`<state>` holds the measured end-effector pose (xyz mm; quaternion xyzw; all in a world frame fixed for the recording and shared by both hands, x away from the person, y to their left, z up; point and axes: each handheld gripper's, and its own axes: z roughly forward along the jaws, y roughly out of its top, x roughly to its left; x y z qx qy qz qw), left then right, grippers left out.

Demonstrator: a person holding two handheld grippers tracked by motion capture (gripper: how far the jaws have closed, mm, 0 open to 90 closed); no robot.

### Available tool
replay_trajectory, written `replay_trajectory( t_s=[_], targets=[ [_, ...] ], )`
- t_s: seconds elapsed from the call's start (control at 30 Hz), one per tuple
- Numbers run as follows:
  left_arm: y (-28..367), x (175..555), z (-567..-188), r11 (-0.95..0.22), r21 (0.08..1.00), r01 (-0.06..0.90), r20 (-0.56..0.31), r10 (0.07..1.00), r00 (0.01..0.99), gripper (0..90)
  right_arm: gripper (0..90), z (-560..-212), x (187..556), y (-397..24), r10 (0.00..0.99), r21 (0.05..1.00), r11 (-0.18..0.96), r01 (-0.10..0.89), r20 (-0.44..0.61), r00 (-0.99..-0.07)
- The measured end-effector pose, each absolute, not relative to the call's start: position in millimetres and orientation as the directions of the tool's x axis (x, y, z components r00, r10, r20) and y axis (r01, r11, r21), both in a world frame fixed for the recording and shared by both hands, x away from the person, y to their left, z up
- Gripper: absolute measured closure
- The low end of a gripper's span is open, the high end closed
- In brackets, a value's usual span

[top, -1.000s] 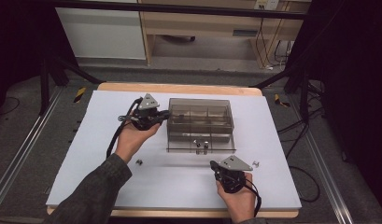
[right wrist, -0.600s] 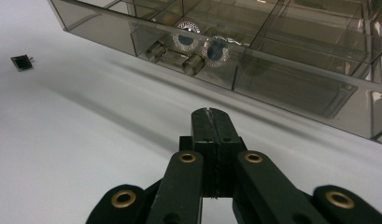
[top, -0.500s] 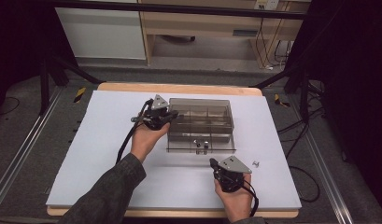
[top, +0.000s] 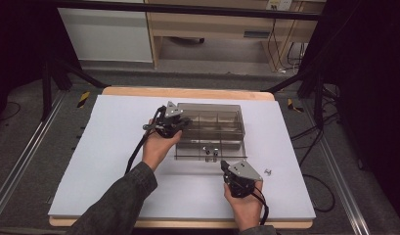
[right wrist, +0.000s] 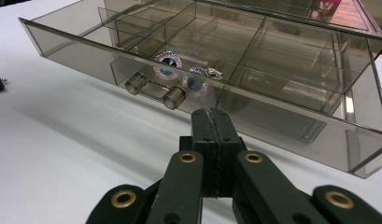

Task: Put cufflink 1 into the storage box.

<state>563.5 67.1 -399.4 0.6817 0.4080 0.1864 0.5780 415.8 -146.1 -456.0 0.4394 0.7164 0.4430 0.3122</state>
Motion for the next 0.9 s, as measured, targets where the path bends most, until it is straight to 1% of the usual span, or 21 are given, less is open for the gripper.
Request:
replay_trajectory(
  t_s=[0.9],
  targets=[
    [62.7, 564.5, -404.9, -0.002, 0.934, 0.358, -0.227, 0.771, 0.596, 90.0, 90.0, -455.2, 425.7, -144.3, 0.903, 0.911, 0.248, 0.329, -0.095, -0.419]
  ],
)
